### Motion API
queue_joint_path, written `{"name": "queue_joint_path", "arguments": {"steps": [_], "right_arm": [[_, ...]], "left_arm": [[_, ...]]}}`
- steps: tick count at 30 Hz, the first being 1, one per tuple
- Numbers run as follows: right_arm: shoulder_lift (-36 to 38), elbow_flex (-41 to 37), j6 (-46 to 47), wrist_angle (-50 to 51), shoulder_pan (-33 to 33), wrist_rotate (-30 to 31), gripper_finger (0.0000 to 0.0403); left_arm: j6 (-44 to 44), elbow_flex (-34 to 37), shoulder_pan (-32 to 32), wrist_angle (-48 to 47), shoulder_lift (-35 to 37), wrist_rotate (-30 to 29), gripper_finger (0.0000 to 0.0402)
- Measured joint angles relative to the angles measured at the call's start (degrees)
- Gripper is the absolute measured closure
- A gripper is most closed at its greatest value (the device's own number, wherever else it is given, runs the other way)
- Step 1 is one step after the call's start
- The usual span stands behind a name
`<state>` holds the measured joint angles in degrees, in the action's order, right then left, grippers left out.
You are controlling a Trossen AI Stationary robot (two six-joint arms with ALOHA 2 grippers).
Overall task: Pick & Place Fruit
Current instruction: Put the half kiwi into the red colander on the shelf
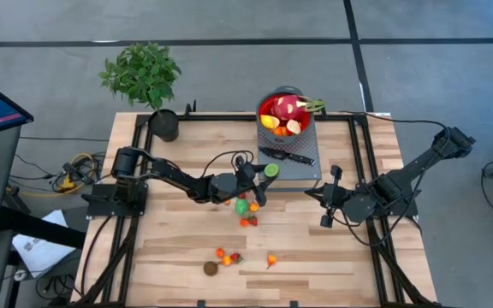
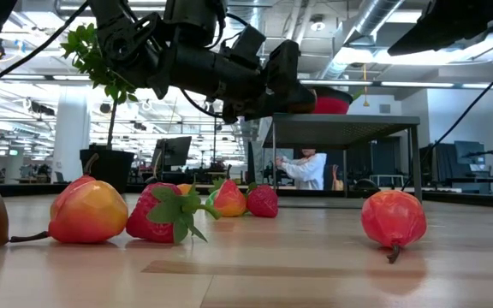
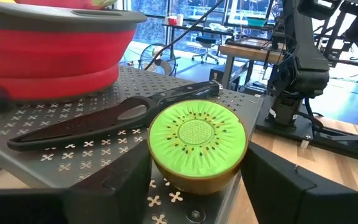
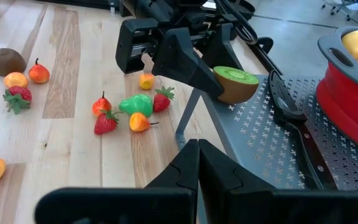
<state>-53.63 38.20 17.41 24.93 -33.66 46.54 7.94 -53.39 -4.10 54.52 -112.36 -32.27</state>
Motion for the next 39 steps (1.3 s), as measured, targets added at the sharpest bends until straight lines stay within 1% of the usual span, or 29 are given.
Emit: {"name": "queue_joint_path", "arguments": {"steps": [5,14,22,31,35,39], "right_arm": [[0.0,0.0,0.0,0.0,0.0,0.0,0.0403],[0.0,0.0,0.0,0.0,0.0,0.0,0.0403],[0.0,0.0,0.0,0.0,0.0,0.0,0.0403],[0.0,0.0,-0.6,0.4,0.0,0.0,0.0403],[0.0,0.0,-0.9,0.4,0.2,0.0,0.0403],[0.0,0.0,-0.9,0.4,0.8,0.0,0.0403]], "left_arm": [[0.0,0.0,0.0,0.0,0.0,0.0,0.0178],[0.0,0.0,0.0,0.2,0.0,0.0,0.0184],[-0.5,0.0,0.0,2.3,0.8,-0.3,0.0185],[-2.2,0.0,0.8,2.5,7.4,-0.6,0.0184],[-4.9,0.0,2.2,2.4,11.2,-0.7,0.0184],[-5.1,0.0,4.3,2.5,14.5,-0.6,0.0184]]}}
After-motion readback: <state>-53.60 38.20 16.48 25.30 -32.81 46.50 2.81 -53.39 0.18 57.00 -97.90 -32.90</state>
